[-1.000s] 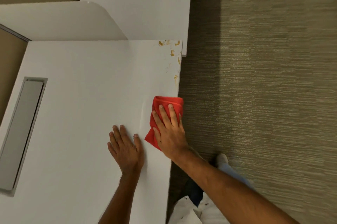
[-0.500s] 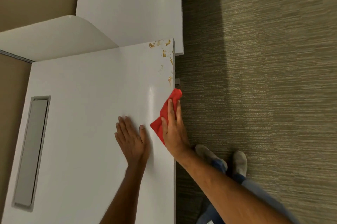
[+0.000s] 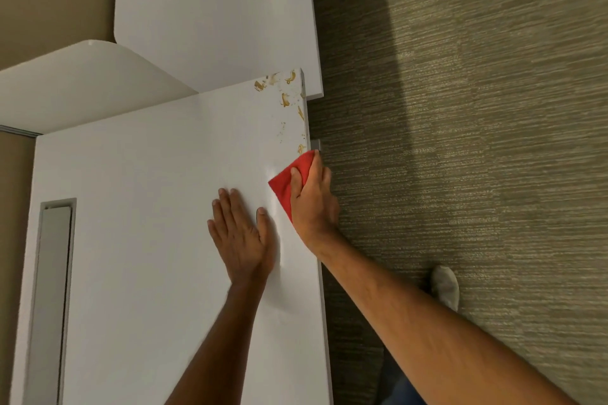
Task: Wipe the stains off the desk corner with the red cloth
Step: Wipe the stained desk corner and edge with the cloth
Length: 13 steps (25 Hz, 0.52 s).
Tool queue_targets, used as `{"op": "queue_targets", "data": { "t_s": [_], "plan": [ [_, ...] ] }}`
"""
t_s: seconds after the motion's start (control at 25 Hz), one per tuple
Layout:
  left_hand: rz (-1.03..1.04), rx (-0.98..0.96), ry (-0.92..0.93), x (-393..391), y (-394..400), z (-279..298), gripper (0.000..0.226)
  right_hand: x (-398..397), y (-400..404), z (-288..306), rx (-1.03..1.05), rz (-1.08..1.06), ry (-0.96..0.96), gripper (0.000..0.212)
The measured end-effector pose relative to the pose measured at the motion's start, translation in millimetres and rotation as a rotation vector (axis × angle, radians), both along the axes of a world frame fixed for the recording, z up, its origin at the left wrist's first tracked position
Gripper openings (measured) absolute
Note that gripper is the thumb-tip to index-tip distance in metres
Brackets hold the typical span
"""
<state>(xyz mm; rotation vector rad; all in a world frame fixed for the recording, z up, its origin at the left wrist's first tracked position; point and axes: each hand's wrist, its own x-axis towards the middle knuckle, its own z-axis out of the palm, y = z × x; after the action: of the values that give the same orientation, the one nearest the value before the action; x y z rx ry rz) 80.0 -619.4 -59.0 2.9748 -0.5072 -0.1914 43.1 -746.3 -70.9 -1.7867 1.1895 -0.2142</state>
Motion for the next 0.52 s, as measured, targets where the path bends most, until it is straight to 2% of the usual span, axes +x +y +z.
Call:
{"op": "queue_targets", "data": {
  "t_s": [0.16, 0.36, 0.52],
  "plan": [
    [-0.002, -0.008, -0.001, 1.7, -2.0, 0.4, 0.081, 3.0, -0.6, 0.8, -0.066, 0.006, 0.079, 0.070],
    [-0.015, 0.008, -0.015, 4.4, 2.4, -4.1, 0.079, -20.9, 25.3, 2.0, -0.027, 0.051, -0.060, 0.076],
    [-0.016, 0.002, -0.014, 6.6, 5.5, -8.8, 0.078, -6.4, 8.6, -2.0, -0.012, 0.057, -0.133, 0.081]
  ]
}}
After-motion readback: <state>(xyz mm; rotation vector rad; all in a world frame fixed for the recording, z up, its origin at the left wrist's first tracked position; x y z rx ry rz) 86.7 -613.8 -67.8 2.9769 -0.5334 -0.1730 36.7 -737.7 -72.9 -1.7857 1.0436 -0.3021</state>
